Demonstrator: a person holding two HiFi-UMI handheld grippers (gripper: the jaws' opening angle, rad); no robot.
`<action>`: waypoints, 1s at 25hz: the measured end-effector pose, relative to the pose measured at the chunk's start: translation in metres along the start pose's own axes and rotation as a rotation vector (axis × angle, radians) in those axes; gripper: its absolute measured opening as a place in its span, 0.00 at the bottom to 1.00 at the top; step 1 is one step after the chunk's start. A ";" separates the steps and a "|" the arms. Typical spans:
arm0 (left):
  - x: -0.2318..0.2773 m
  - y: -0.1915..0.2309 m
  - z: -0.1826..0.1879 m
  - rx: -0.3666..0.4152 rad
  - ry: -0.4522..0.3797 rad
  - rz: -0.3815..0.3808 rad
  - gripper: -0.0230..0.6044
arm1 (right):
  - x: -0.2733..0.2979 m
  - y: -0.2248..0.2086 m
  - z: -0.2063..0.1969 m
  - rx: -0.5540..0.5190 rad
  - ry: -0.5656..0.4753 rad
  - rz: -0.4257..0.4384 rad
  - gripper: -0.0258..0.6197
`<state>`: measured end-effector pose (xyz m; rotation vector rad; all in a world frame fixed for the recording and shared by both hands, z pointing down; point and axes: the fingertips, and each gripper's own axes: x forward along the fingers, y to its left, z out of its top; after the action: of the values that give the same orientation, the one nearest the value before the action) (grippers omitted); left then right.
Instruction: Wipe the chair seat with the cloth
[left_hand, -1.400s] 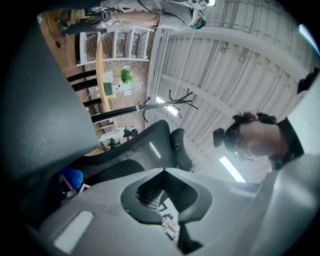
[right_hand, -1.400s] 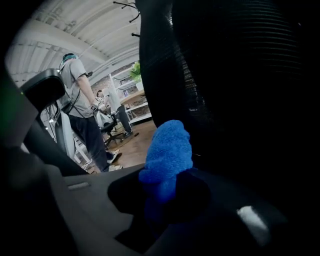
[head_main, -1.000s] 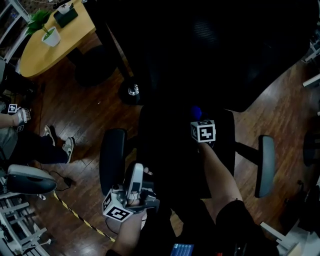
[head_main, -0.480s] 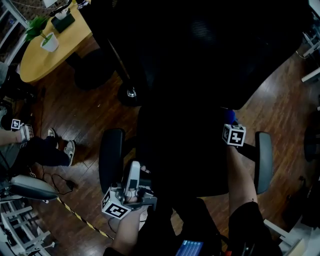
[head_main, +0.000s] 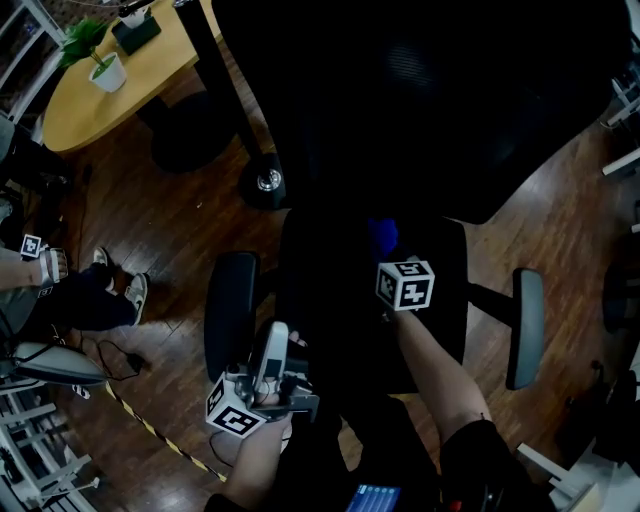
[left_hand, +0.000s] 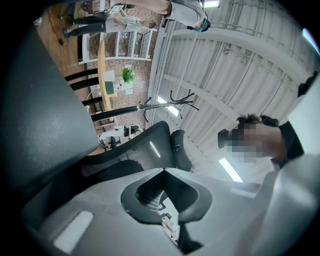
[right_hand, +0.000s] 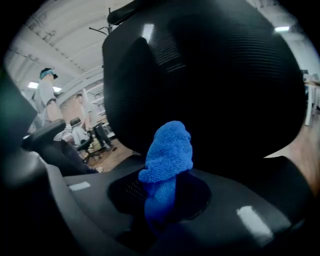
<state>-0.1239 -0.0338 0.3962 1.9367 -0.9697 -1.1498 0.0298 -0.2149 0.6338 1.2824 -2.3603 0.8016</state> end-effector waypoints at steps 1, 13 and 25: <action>0.000 -0.001 0.001 0.003 0.001 -0.001 0.02 | 0.014 0.036 -0.006 -0.022 0.014 0.062 0.16; 0.003 0.001 0.006 0.015 0.002 -0.005 0.02 | 0.080 0.167 -0.062 -0.204 0.150 0.248 0.16; 0.008 0.008 0.011 0.034 -0.010 0.018 0.03 | -0.040 -0.095 -0.064 -0.127 0.197 -0.259 0.16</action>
<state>-0.1337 -0.0461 0.3951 1.9469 -1.0164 -1.1403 0.1333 -0.1903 0.6925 1.3538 -2.0069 0.6535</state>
